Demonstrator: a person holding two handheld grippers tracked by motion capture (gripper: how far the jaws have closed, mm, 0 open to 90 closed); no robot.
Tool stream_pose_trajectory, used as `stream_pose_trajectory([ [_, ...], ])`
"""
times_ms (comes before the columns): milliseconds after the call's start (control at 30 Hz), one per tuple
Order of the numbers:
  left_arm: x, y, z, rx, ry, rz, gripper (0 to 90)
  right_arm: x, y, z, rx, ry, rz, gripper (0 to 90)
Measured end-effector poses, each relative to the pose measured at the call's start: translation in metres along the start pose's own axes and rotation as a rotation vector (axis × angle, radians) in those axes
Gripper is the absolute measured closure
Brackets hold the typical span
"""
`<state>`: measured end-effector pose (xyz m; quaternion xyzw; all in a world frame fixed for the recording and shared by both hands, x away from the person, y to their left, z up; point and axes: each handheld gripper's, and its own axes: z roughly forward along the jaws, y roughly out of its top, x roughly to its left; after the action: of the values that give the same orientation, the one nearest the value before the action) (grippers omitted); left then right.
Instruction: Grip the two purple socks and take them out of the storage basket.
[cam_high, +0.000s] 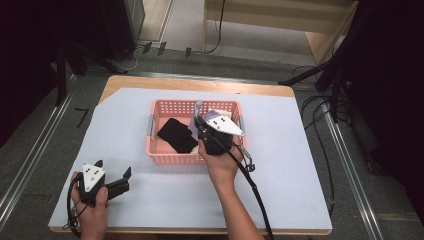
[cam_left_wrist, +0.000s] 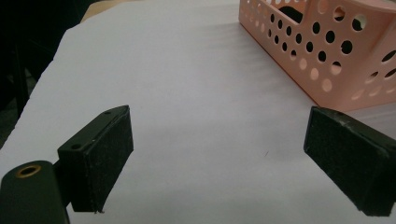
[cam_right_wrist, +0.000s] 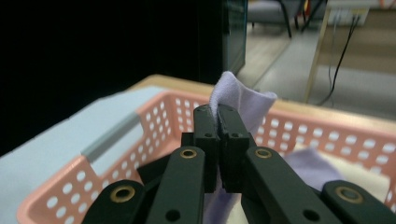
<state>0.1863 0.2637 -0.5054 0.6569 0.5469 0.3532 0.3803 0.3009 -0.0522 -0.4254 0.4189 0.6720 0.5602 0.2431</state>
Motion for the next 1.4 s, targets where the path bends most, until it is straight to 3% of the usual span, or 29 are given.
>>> stream_pose_trajectory([
  [100, 0.0, 0.0, 0.0, -0.003, -0.001, -0.001, 9.3, -0.002, 0.004, -0.007, -0.068, -0.001, -0.037, 88.2],
  [267, 0.0, 0.0, 0.0, -0.004, -0.001, -0.002, 9.3, -0.009, 0.012, -0.018, -0.161, 0.005, -0.052, 88.3],
  [400, 0.0, 0.0, 0.0, -0.006, -0.004, -0.003, 9.2, -0.02, 0.019, -0.032, -0.227, -0.03, -0.06, 88.3],
  [467, 0.0, 0.0, 0.0, -0.006, -0.002, -0.002, 9.3, -0.023, 0.02, -0.035, -0.235, -0.037, -0.055, 88.3],
  [533, 0.0, 0.0, 0.0, -0.004, -0.003, -0.001, 9.3, -0.034, 0.021, -0.045, -0.257, -0.071, -0.05, 88.3],
  [733, 0.0, 0.0, 0.0, -0.003, -0.002, 0.003, 9.3, -0.056, 0.016, -0.062, -0.265, -0.138, -0.039, 88.3],
  [1033, -0.001, 0.0, 0.0, -0.005, -0.002, 0.001, 9.3, -0.096, -0.009, -0.092, -0.235, -0.237, -0.023, 88.3],
  [1200, -0.001, 0.0, 0.0, -0.002, -0.001, 0.002, 9.4, -0.115, -0.028, -0.101, -0.197, -0.28, -0.014, 88.3],
  [1400, -0.001, 0.0, 0.0, -0.006, -0.002, 0.005, 9.4, -0.134, -0.052, -0.108, -0.146, -0.331, 0.031, 88.3],
])
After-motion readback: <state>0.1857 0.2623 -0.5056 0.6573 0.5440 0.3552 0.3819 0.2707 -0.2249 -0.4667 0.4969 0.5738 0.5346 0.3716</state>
